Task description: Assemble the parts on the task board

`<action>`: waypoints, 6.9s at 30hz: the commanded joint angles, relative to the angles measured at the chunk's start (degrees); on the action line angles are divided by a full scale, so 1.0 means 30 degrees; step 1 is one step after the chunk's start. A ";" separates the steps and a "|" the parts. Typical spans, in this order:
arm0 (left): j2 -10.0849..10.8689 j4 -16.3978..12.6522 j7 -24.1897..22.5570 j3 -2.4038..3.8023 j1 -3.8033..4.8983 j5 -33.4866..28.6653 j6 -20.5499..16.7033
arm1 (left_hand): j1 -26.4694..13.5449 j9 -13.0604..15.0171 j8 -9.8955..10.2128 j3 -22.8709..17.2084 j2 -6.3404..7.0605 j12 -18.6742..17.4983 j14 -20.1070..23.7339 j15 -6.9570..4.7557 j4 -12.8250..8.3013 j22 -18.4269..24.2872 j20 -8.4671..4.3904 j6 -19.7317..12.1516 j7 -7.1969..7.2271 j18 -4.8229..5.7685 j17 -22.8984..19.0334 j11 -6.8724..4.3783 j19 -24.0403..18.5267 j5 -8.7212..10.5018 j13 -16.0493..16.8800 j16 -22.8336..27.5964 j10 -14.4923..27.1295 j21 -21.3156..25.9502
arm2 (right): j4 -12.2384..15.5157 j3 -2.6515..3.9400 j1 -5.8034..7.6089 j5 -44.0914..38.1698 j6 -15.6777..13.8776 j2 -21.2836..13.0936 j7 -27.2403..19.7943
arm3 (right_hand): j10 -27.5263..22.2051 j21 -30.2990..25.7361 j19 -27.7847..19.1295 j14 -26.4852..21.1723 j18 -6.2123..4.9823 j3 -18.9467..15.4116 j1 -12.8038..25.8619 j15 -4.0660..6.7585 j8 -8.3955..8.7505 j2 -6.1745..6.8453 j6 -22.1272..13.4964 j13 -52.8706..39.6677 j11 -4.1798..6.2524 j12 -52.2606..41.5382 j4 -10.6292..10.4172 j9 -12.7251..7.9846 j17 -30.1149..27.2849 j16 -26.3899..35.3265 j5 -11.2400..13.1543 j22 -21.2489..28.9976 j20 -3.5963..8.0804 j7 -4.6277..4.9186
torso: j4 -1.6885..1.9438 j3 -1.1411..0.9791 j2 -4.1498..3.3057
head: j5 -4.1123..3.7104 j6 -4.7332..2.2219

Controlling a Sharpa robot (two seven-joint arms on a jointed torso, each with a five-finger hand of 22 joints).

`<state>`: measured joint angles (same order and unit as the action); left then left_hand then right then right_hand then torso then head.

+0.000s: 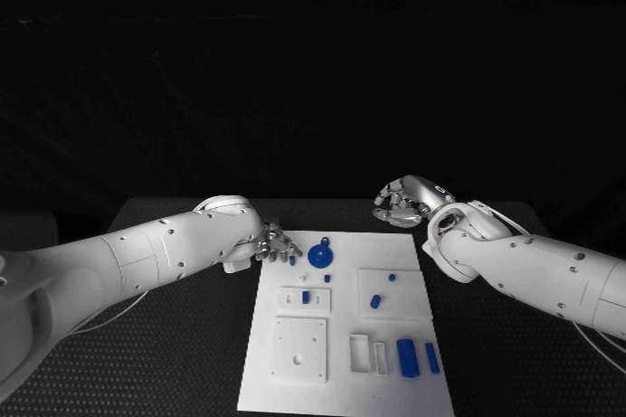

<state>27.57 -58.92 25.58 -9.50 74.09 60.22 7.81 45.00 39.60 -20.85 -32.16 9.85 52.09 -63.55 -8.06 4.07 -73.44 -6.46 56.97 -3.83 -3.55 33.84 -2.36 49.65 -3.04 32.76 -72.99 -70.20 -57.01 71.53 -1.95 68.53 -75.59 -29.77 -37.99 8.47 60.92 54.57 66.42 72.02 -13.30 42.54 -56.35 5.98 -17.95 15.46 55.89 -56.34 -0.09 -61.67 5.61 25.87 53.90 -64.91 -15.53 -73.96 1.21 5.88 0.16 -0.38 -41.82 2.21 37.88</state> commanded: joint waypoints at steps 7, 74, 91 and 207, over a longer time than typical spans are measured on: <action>-0.0257 0.0390 -0.0394 0.0006 -0.0099 -0.0302 0.0343 | 0.0069 0.0032 0.0122 0.0279 -0.0530 -0.0020 0.0132 -0.0063 -0.0153 -0.0068 -0.2263 -0.0125 -0.0025 0.0325 -0.0024 -0.0035 -0.0126 0.0048 0.0056 -0.0161 0.0146 0.0059 | 0.0020 0.0008 -0.0008 -0.0038 0.0196 0.0031 -0.0177 | -0.0085 -0.0086 -0.0098 -0.0048 -0.0565 -0.0134 0.0175 0.0036 0.0039 0.0018 0.0051 0.0024 0.0008 -0.0098 -0.0013 0.0019 0.0023 0.0103 -0.0093 -0.0018 0.0073 0.0201 | 0.0025 -0.0019 0.0025 | -0.0067 0.0029; 0.1846 -0.2598 -0.0638 0.0039 -0.0273 -0.2611 -0.3129 | 0.2386 0.0334 -0.0561 -0.0636 -0.4122 0.0296 -0.1091 -0.0419 -0.5430 -0.0793 -0.2568 0.2246 0.0644 0.0369 -0.0333 -0.0634 0.1083 -0.1995 0.0065 -0.1259 -0.1662 -0.0301 | -0.0062 0.0008 -0.0013 0.0012 0.0324 -0.0026 -0.0228 | -0.0088 -0.0122 -0.0077 -0.0029 -0.0565 -0.0140 0.0228 0.0033 0.0028 -0.0045 0.0062 0.0073 0.0006 -0.0141 -0.0031 0.0039 0.0048 0.0125 -0.0487 -0.0046 0.0070 0.0201 | 0.0060 -0.0060 0.0074 | -0.0064 0.0227; 0.4507 -0.7575 -0.0229 -0.0977 -0.0389 -0.0479 -0.6500 | 0.2249 0.0260 -0.0604 -0.0759 -0.3812 0.0299 -0.1673 -0.0631 -0.5478 -0.0786 -0.2730 0.2805 0.0844 0.0264 -0.0398 -0.0838 0.1623 -0.2895 0.0086 -0.1394 -0.2252 -0.0502 | -0.0070 0.0008 -0.0013 0.0090 0.0379 -0.0088 -0.0280 | -0.0101 -0.0139 -0.0083 -0.0033 -0.0565 -0.0138 0.0234 0.0033 0.0029 -0.0047 0.0057 0.0090 0.0006 -0.0147 -0.0024 0.0043 0.0054 0.0138 -0.0641 -0.0055 0.0070 0.0201 | 0.0058 -0.0013 0.0048 | 0.0113 0.0332; 0.4003 -0.7910 0.0417 -0.1433 -0.1539 0.2033 -0.4574 | 0.2091 0.0186 -0.0663 -0.0778 -0.3541 0.0248 -0.2216 -0.0676 -0.5496 -0.0801 -0.2832 0.3509 0.1023 0.0192 -0.0413 -0.0976 0.2038 -0.3167 0.0181 -0.1553 -0.2942 -0.0688 | -0.0062 0.0008 -0.0013 0.0109 0.0434 -0.0135 -0.0309 | -0.0128 -0.0177 -0.0072 -0.0034 -0.0565 -0.0164 0.0225 0.0033 0.0029 -0.0088 0.0044 0.0143 0.0005 -0.0183 0.0053 0.0061 0.0082 0.0167 -0.0890 -0.0094 0.0076 0.0203 | -0.0004 -0.0015 0.0017 | 0.0198 0.0612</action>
<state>40.11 -82.84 26.60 -13.53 70.03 66.28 -7.45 51.05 40.34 -23.03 -33.03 -0.67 52.75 -68.14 -7.65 -11.42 -74.93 -8.17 67.19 -0.65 -2.63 32.62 -4.22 55.31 -12.91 33.23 -77.40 -78.05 -58.78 71.29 -1.94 68.51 -75.11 -29.05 -38.41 8.02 60.95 54.35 66.42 71.96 -13.30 42.22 -56.12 5.92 -17.95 15.23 55.90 -56.01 -0.10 -61.89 5.61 26.00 54.06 -64.68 -17.98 -74.15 1.21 5.87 0.21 -0.42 -41.73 2.77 39.67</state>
